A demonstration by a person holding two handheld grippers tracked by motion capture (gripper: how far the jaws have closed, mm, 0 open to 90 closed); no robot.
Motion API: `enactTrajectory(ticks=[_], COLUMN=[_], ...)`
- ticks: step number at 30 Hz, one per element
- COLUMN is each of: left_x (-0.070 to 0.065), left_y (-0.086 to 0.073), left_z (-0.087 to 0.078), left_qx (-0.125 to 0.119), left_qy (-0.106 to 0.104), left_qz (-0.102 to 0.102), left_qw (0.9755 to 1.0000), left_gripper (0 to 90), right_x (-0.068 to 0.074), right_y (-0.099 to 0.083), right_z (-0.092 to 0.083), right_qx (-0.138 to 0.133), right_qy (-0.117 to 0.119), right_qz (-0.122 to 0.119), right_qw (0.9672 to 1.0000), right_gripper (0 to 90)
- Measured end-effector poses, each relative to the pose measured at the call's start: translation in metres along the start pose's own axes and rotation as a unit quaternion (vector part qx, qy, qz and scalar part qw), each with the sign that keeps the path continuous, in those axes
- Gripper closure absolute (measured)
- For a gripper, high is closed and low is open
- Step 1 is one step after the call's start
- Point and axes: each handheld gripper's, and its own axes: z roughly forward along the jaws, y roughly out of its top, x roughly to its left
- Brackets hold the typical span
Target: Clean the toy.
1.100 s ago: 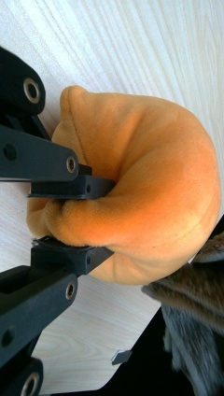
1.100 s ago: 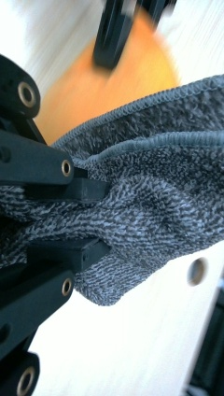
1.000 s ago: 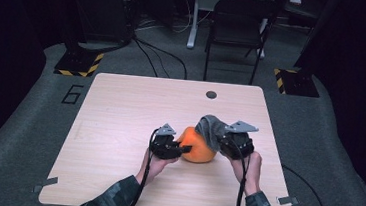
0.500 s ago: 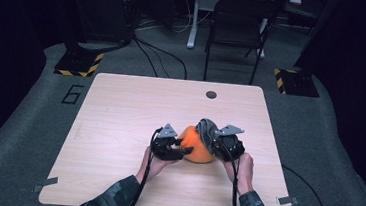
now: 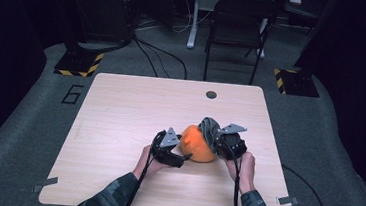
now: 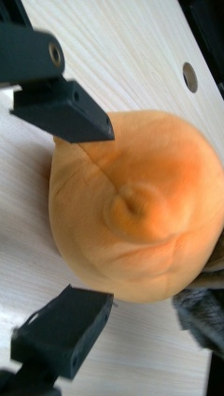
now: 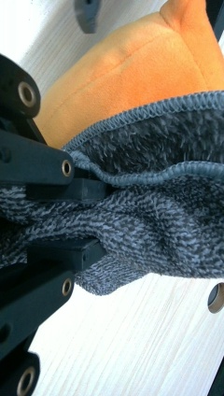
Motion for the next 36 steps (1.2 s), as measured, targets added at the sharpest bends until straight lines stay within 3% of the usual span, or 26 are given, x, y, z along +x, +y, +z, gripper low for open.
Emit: enactTrajectory(ticks=[7, 11, 14, 17, 25, 26, 30, 34, 36], left_x=[0.0, 0.001, -0.002, -0.004, -0.005, -0.004, -0.004, -0.003, -0.003], left_y=[-0.004, -0.007, -0.009, -0.012, -0.015, -0.015, -0.016, -0.016, -0.016], left_z=[0.008, 0.014, 0.016, 0.018, 0.02, 0.019, 0.019, 0.018, 0.018], left_qx=[0.007, 0.007, 0.004, -0.004, -0.011, -0.013, -0.012, -0.015, -0.015], left_qy=[0.021, 0.02, 0.03, 0.031, 0.034, 0.033, 0.034, 0.033, 0.033], left_qz=[0.039, 0.055, 0.074, 0.088, 0.084, 0.086, 0.081, 0.074, 0.075], left_qw=[0.999, 0.9983, 0.9968, 0.9956, 0.9958, 0.9956, 0.9961, 0.9966, 0.9965], left_gripper=[15.2, 15.4, 17.5, 25.2, 54.2, 56.8, 63.0, 65.2, 65.8], right_x=[-0.003, -0.002, -0.003, -0.003, -0.006, -0.009, -0.025, -0.056, -0.069], right_y=[0.0, 0.0, 0.0, -0.001, -0.002, -0.002, -0.004, -0.019, -0.027], right_z=[0.002, 0.002, 0.003, 0.003, 0.002, 0.001, -0.009, -0.016, -0.015], right_qx=[-0.001, 0.003, 0.001, 0.001, -0.006, -0.014, -0.027, -0.012, -0.003], right_qy=[0.002, 0.001, 0.002, 0.003, 0.012, 0.018, 0.001, -0.04, -0.048], right_qz=[0.004, 0.009, 0.011, 0.013, 0.02, 0.023, 0.042, 0.076, 0.099], right_qw=[1.0, 1.0, 0.9999, 0.9999, 0.9997, 0.9995, 0.9987, 0.9962, 0.9939], right_gripper=[74.8, 74.8, 74.8, 74.8, 74.7, 74.7, 74.7, 74.7, 74.7])
